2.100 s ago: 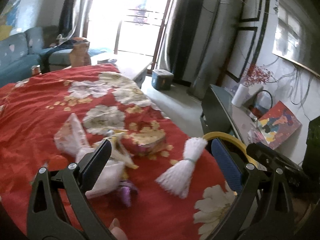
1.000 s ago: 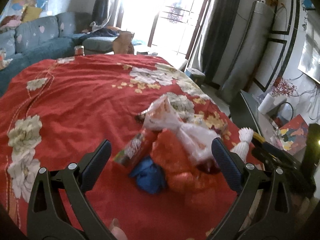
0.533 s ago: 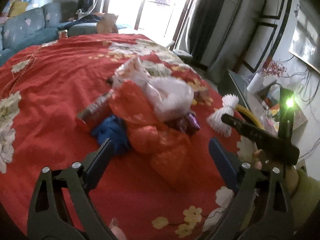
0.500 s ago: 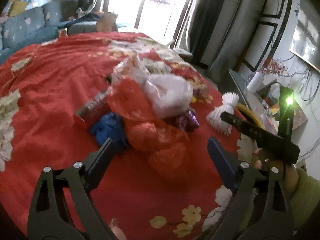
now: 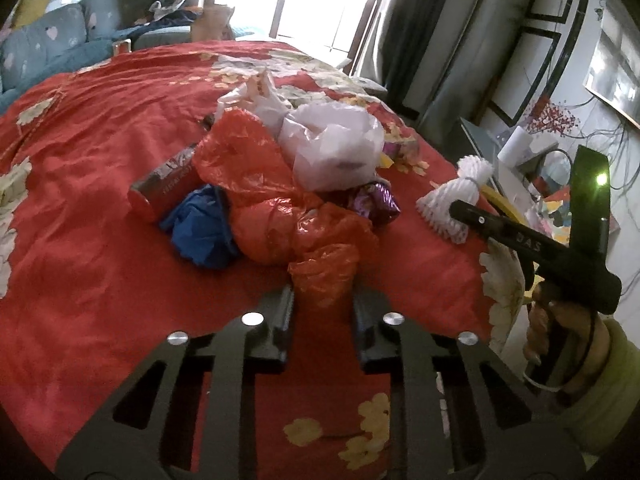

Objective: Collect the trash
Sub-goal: 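Grasp the orange plastic bag with the left tool while the right tool grasps the banded white foam bundle, then carry the orange bag and foam bundle with both tools over the bin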

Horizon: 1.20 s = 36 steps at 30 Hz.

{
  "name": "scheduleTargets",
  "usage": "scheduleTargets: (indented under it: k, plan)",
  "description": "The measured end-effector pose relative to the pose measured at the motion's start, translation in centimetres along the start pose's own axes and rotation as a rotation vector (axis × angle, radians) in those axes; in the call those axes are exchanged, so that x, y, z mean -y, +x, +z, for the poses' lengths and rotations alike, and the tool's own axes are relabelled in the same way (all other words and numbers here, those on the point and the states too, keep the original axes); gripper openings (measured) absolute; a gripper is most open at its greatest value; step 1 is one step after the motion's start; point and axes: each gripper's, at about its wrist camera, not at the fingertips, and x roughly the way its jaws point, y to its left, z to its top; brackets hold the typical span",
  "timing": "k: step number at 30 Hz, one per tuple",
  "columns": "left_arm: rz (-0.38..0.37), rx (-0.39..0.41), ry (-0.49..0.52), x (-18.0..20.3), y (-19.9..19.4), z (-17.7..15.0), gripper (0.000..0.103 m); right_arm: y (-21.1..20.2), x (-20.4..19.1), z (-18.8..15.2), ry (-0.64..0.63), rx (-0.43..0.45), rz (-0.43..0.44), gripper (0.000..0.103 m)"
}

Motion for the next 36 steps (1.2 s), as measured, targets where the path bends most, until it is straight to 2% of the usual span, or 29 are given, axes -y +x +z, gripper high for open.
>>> scheduleTargets:
  k: [6, 12, 18, 25, 36]
  plan:
    - [0.006, 0.055, 0.012, -0.4, -2.4, 0.5, 0.012, -1.6, -1.2, -0.2, -0.059, 0.029, 0.013, 0.015]
    - [0.030, 0.144, 0.020, -0.8, -5.5, 1.4, 0.012, -2.8, -2.3, -0.1, -0.109, 0.052, 0.037, 0.015]
    - [0.046, 0.206, -0.003, -1.6, -7.0, 2.7, 0.012, -3.8, -3.1, 0.3, -0.147, 0.074, 0.059, 0.015]
    - [0.028, 0.225, 0.025, -0.5, -7.1, 3.5, 0.012, -5.2, -4.0, 0.7, -0.179, 0.109, 0.075, 0.015]
    - [-0.032, 0.209, 0.087, 3.0, -5.3, 4.3, 0.012, -6.7, -2.0, 1.7, -0.142, 0.153, 0.054, 0.015]
